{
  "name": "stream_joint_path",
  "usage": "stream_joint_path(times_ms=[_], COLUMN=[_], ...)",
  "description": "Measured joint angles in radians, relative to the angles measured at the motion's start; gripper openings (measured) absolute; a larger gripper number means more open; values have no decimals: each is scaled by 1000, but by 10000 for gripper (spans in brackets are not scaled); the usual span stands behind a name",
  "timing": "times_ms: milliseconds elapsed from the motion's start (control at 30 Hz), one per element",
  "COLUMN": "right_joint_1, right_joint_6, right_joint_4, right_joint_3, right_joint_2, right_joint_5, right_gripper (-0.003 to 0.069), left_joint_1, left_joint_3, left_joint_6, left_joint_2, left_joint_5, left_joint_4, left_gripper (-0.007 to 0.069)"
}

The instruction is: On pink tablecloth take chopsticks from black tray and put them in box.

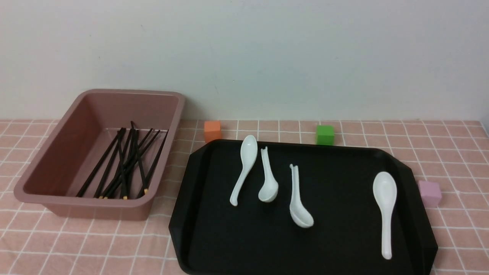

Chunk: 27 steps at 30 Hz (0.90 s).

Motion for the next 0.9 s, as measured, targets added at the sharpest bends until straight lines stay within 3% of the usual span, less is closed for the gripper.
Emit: stream_joint_path(times_ms=[900], right_joint_1=[0], right_joint_6=[0], right_joint_4=[0], right_joint_3=[0], right_joint_2=[0], right_joint_5=[0], right_gripper=[31], left_joint_1=[0], left_joint_3=[0], left_joint_6=[0], left_joint_2=[0], left_joint_5=[0], left_joint_4=[0], left_gripper=[239])
